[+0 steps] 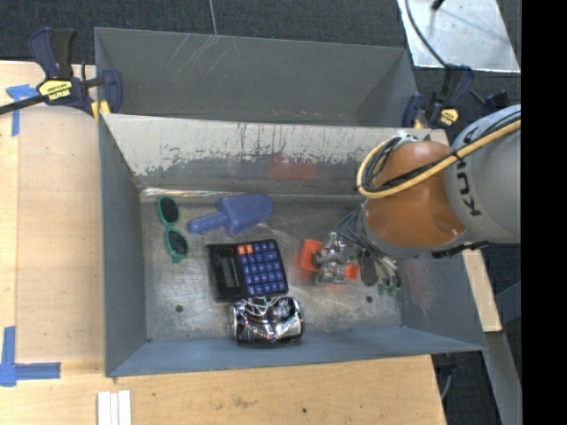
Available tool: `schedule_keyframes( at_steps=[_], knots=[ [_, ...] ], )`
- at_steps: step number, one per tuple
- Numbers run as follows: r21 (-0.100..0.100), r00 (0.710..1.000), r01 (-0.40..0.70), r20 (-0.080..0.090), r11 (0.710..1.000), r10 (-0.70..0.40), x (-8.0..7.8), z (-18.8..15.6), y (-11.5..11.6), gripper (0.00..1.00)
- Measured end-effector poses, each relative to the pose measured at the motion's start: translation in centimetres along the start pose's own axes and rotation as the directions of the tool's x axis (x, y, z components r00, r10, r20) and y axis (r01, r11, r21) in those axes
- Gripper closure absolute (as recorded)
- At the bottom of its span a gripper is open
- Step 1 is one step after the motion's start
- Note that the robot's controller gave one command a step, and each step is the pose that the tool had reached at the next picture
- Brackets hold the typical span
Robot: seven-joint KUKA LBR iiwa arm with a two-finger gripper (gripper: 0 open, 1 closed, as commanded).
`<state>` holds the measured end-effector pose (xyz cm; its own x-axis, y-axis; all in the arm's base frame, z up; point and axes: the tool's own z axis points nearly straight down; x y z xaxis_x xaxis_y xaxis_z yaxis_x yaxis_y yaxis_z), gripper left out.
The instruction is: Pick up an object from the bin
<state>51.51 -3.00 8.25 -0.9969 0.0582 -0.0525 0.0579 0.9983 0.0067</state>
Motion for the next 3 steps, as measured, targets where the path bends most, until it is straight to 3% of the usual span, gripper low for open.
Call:
schedule_keyframes(
  at_steps=[1, 2, 3],
  knots=[
    [0.000, 1.000, 0.001, 0.000, 1.000, -0.001, 0.0, 0.0, 0.0, 1.00],
    [0.004, 0.998, 0.024, -0.051, 1.000, -0.023, -2.2, -3.4, -1.1, 1.00],
    [-0.002, 0.978, 0.201, -0.048, 0.980, -0.201, -4.5, -6.0, -1.1, 1.00]
  ],
)
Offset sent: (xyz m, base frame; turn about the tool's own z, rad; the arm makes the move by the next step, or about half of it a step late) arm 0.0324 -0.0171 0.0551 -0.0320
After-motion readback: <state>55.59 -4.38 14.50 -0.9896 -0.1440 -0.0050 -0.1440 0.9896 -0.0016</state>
